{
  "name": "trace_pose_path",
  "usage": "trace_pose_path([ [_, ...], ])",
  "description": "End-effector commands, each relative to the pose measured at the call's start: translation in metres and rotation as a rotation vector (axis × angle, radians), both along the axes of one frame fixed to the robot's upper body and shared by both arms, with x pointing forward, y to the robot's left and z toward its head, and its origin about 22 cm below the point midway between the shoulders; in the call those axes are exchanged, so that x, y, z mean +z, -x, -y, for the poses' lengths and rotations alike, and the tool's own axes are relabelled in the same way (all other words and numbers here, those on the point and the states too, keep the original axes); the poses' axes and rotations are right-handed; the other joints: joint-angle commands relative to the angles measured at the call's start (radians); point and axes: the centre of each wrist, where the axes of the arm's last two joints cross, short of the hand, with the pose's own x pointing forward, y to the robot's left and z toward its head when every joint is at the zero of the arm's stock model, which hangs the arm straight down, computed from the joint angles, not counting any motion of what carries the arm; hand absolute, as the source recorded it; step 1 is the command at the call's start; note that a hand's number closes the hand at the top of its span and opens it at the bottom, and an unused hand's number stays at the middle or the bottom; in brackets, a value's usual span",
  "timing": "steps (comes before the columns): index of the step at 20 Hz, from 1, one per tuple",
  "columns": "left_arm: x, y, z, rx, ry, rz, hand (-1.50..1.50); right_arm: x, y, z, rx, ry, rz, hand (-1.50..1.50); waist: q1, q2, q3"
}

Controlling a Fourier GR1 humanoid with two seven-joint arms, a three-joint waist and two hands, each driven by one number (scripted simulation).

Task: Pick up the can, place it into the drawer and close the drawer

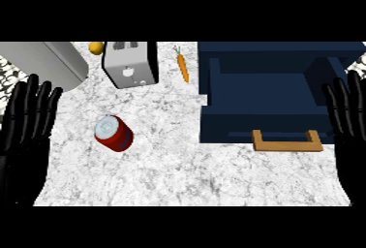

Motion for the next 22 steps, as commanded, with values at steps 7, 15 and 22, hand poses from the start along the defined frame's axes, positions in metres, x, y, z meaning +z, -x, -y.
trace_pose_path([
  [7, -0.044, 0.012, -0.06, 0.034, 0.065, -0.342, -1.5, -0.033, 0.004, 0.018, -0.161, -0.078, -0.252, -1.5, -0.014, 0.03, -0.027],
  [15, -0.012, 0.029, -0.098, 0.046, 0.083, -0.391, -1.5, -0.022, 0.01, 0.033, -0.211, -0.076, -0.316, -1.5, -0.009, 0.016, -0.026],
  [22, 0.003, 0.005, -0.098, 0.022, 0.084, -0.387, -1.5, -0.03, 0.015, 0.032, -0.18, -0.057, -0.305, -1.5, -0.014, 0.017, -0.026],
])
